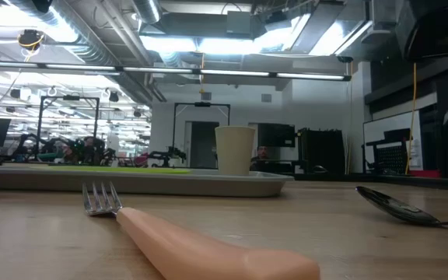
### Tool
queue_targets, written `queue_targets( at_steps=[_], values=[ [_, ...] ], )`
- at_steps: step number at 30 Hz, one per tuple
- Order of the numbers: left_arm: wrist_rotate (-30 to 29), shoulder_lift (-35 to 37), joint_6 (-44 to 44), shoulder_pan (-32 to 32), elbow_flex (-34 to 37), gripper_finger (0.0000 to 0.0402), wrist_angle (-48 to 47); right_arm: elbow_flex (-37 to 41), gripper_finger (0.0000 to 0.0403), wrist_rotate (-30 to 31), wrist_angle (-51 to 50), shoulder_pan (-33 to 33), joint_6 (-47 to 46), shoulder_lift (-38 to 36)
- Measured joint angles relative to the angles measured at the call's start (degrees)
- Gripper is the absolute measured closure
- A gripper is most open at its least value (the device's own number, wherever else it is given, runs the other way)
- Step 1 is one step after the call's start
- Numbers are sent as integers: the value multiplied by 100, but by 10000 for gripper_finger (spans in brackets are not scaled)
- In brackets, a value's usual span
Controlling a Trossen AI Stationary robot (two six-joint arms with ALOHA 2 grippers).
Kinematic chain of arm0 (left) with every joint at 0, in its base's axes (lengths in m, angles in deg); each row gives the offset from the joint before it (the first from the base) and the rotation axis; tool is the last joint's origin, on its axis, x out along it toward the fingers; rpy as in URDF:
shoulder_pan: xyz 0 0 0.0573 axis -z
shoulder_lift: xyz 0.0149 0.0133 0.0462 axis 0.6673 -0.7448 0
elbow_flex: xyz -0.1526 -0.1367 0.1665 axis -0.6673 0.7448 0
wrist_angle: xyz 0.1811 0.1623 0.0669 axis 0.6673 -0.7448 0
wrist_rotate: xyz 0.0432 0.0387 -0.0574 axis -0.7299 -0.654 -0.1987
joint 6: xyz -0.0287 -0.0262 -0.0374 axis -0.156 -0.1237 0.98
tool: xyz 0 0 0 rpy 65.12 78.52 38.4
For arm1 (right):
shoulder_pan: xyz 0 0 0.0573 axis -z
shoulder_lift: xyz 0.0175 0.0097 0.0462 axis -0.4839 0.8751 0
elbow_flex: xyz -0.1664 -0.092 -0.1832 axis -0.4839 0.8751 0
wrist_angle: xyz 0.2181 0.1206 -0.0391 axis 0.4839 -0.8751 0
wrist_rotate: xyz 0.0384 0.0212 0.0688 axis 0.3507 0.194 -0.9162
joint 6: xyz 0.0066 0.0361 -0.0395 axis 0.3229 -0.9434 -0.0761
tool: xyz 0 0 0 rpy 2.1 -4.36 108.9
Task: Pick and place plate/cup/fork/spoon on tray
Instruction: Put the black spoon on the gray tray to the right of the green plate
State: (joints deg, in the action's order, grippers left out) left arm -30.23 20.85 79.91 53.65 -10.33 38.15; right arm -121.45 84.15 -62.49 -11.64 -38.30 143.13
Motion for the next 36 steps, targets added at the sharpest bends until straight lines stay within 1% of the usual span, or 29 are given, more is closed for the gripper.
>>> queue_targets(
  at_steps=[3,6,10,15,18,24,27,33,36],
  values=[
    [0,0,-2,0,0,315,0,0,386,-5,10,62,69,0],
    [2,0,-2,1,0,315,-2,0,372,-3,21,128,134,0],
    [2,0,-2,1,0,315,-12,0,341,-21,120,256,420,0],
    [2,0,-2,0,0,315,-280,0,302,-43,144,367,390,0],
    [3,0,1,2,0,315,-370,0,287,-77,91,365,393,0],
    [4,0,5,1,0,315,-370,0,282,-78,110,367,251,255],
    [4,0,3,0,0,315,-372,0,282,-222,203,367,208,457],
    [4,0,5,0,0,315,-372,-28,282,-294,263,373,-543,656],
    [4,0,3,0,0,315,-373,-26,290,-287,251,370,-853,673]
  ],
)
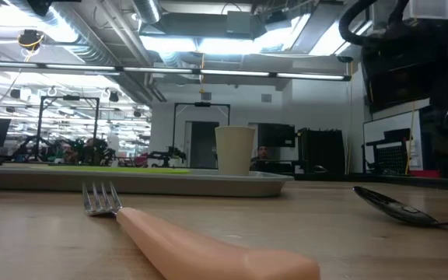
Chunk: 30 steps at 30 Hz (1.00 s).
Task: Pick and place plate/cup/fork/spoon on tray
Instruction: Put the black spoon on the gray tray to the right of the green plate
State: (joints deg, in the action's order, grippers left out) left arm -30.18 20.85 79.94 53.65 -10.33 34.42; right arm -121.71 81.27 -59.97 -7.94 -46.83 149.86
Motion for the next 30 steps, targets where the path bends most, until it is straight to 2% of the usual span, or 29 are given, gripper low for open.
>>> queue_targets(
  at_steps=[6,17,25,30],
  values=[
    [0,0,1,0,0,315,-9,-7,318,17,-209,0,-537,20],
    [2,0,-1,2,0,315,-12,-7,390,-63,-420,247,-551,17],
    [17,0,1,0,0,315,-13,-4,389,-53,-519,359,-358,15],
    [26,0,-1,2,0,315,-14,-39,397,68,-468,365,135,-7]
  ],
)
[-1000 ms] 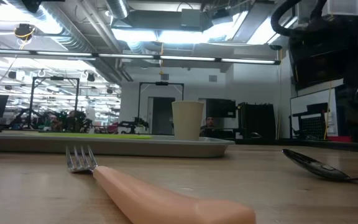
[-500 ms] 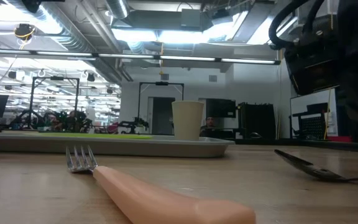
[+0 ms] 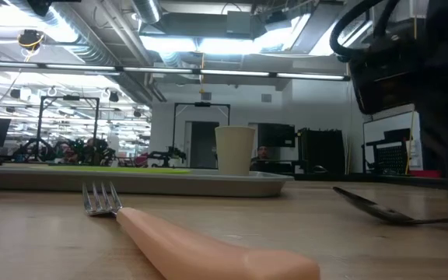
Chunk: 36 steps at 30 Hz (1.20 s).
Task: Pick and place plate/cup/fork/spoon on tray
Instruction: Put the black spoon on the gray tray to the right of the green plate
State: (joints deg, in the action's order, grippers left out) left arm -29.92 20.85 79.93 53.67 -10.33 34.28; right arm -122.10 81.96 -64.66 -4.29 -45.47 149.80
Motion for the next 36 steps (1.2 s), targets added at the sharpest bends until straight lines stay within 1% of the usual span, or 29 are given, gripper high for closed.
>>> queue_targets(
  at_steps=[2,6,7,13,16,19,25,29,32,36],
  values=[
    [0,0,0,0,0,315,-2,-125,397,162,-60,6,99,-32],
    [0,0,0,-2,0,315,-4,-370,398,739,-255,34,365,-100],
    [0,0,0,-2,0,315,-4,-470,399,802,-255,53,370,-117],
    [1,1,4,-2,0,315,-7,-946,399,738,-364,250,352,-136],
    [0,1,21,-2,0,315,-7,-1164,399,974,-394,451,341,-140],
    [0,0,48,0,0,315,-4,-1239,399,1094,-409,715,271,-142],
    [20,1,61,-2,0,315,-4,-1244,399,1078,-448,1393,-447,-149],
    [191,1,66,-2,0,315,0,-1241,398,1031,-446,1919,-934,-150],
    [341,1,66,-1,0,315,1,-1241,398,865,-429,2299,-1064,-105],
    [478,2,66,0,0,315,2,-1241,398,806,-376,2715,-1295,49]
  ],
)
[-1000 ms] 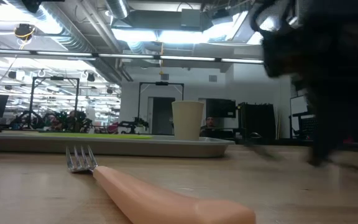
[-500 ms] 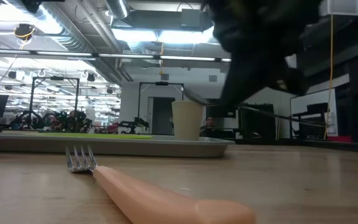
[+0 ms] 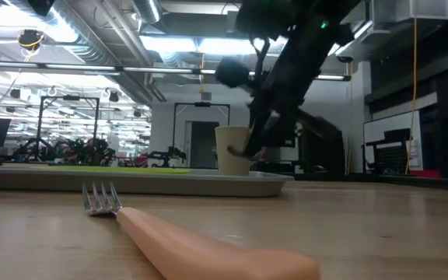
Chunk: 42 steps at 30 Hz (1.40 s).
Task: Pick and place plate/cup/fork/spoon on tray
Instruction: Put the black spoon on the gray tray to the right of the green plate, then put the orange fork on the gray tray to the right of the green plate
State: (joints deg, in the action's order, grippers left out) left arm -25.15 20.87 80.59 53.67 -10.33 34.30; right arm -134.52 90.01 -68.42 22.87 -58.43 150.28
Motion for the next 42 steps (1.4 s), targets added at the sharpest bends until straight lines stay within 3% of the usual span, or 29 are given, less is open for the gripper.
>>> queue_targets(
  at_steps=[10,17,28,35,42],
  values=[
    [41,0,256,-2,-2,315,4,-4,388,-333,132,452,32,405],
    [40,0,258,-1,0,315,2,-4,349,-275,80,457,225,408],
    [37,0,255,0,0,315,1,-4,344,-223,92,458,425,365],
    [34,-1,255,0,0,315,-44,-360,343,-728,103,225,1413,249],
    [115,-2,515,-2,-2,315,-47,-1220,343,-1832,-442,-492,2917,229]
  ],
)
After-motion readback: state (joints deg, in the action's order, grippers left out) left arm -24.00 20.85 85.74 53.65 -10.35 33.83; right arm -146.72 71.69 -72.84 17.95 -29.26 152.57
